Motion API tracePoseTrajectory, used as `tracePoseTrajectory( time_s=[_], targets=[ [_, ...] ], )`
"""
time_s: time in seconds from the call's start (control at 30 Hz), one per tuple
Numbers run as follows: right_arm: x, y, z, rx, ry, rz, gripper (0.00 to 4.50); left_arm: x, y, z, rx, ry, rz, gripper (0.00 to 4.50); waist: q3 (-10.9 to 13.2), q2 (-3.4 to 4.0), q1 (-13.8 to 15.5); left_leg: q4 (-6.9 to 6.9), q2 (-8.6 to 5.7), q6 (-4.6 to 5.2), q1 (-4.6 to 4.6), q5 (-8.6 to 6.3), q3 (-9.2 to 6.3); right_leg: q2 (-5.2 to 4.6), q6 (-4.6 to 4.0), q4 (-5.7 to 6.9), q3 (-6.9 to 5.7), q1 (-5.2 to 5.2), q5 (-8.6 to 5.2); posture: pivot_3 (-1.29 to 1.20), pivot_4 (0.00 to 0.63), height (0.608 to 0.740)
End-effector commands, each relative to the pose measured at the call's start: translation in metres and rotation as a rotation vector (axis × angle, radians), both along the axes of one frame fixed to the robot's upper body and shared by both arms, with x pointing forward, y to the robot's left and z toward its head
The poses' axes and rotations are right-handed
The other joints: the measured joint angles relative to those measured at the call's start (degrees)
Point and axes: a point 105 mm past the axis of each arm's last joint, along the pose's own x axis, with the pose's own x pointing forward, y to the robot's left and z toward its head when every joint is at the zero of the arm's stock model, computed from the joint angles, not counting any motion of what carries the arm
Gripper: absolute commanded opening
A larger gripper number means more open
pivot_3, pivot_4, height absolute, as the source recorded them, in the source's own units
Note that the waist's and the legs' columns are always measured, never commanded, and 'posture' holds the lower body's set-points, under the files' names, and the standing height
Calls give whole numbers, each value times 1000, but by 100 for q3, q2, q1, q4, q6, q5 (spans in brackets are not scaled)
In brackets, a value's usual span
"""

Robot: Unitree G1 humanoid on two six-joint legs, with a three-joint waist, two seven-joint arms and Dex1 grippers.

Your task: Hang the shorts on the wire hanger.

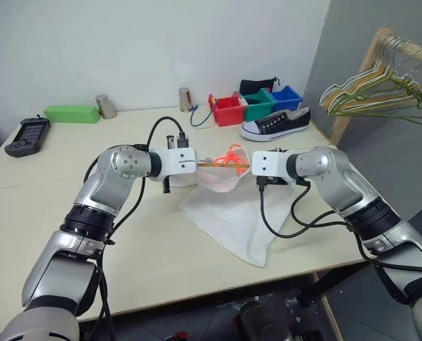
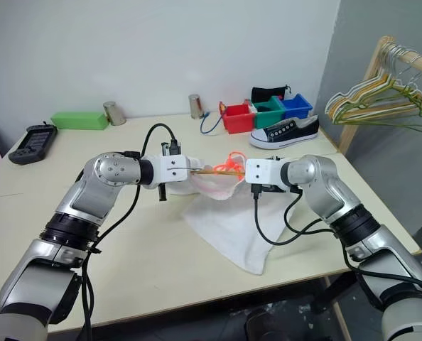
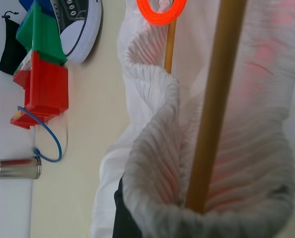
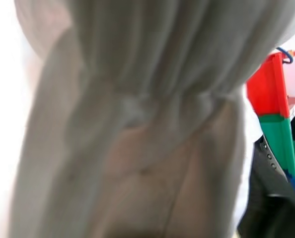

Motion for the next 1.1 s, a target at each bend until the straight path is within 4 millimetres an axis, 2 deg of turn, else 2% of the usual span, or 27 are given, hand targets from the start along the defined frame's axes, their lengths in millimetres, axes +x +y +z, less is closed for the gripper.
tracePoseTrajectory(
  time_s=[0.03, 0.13, 0.27, 0.47, 0.57, 0.7, 0.97, 1.1],
  targets=[
    [5, -1, 15, 4, -58, -3, 1850, -3, -11, 26, -28, -89, -53, 0, 0, 0, 5, 0, 0, 0, 0, 0, 0, 0, 0, 0, 0, 0, 0, -278, 19, 740],
    [5, -3, 13, 5, -56, -8, 1263, -2, -11, 28, -32, -93, -53, 0, 0, 0, 7, 0, 0, 0, 0, 0, 0, 0, 0, 0, 0, 0, 0, -281, 18, 740],
    [6, -7, 12, 7, -53, -18, 123, 0, -12, 30, -33, -98, -52, 0, 0, 0, 6, 0, 0, 0, 0, 0, 0, 0, 0, 0, 0, 0, 0, -287, 20, 740],
    [7, -13, 10, 13, -50, -43, 27, -2, -12, 32, -14, -111, -85, 0, 0, 0, 4, 1, 0, 0, 0, 0, 0, 0, 0, 1, 0, 1, 0, -289, 21, 740],
    [7, -14, 12, 40, -41, -56, 0, -2, -12, 34, -28, -117, -104, 731, 0, 0, 11, 2, 0, 0, 0, 0, -1, 0, 0, 1, 0, 1, 0, -289, 20, 740],
    [3, -12, 14, 90, -22, -64, 0, 0, -1, 35, -21, -117, -83, 1759, -1, 1, 7, 3, -1, 0, 0, 0, 0, 0, 0, 1, 0, 2, 0, -286, 18, 740],
    [-1, -15, 18, 138, 2, -83, 0, 3, 17, 41, -6, -133, -33, 3508, -1, 1, -1, 7, 0, 0, 2, 0, -1, 0, 1, 4, 0, 4, 1, -287, 15, 740],
    [-3, -18, 16, 143, 18, -91, 0, 5, 19, 51, -33, -172, -25, 4441, -1, 1, 8, 7, 0, 0, 1, 0, -1, 0, 1, 4, 0, 4, 1, -289, 16, 740]
  ],
)
